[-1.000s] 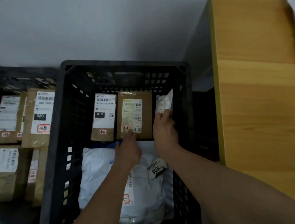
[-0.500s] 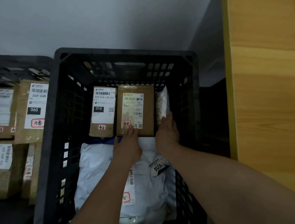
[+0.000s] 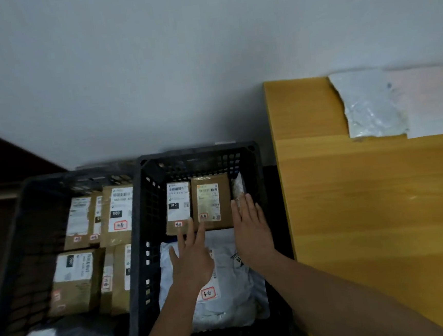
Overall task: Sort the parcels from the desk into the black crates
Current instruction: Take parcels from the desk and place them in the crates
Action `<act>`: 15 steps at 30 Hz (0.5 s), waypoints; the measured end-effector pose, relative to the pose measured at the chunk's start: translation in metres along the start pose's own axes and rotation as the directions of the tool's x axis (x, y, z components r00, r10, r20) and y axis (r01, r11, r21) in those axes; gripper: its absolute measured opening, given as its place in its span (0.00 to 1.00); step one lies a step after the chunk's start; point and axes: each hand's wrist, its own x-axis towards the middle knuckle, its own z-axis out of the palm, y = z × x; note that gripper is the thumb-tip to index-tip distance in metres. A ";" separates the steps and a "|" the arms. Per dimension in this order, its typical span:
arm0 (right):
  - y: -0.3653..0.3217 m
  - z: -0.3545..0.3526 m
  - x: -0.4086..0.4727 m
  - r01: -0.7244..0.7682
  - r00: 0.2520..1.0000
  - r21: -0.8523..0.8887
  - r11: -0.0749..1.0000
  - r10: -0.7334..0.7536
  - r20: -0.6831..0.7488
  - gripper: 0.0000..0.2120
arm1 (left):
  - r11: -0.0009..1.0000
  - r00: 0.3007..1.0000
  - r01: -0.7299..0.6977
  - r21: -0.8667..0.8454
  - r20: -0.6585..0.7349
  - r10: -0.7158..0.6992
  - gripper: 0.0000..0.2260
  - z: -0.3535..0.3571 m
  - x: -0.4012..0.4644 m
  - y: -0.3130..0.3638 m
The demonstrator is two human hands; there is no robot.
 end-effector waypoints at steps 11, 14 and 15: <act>0.054 -0.107 -0.065 -0.050 0.939 0.142 0.989 0.095 -0.330 0.33 | 0.981 0.982 -0.127 0.144 -0.120 0.145 0.29 -0.091 -0.051 0.094; 0.092 -0.124 -0.082 -0.114 0.933 0.186 0.976 0.170 -0.319 0.34 | 0.968 0.972 -0.179 0.176 -0.118 0.202 0.29 -0.098 -0.056 0.141; 0.107 -0.128 -0.088 -0.136 0.927 0.194 0.972 0.194 -0.322 0.35 | 0.964 0.970 -0.193 0.182 -0.114 0.216 0.29 -0.099 -0.058 0.159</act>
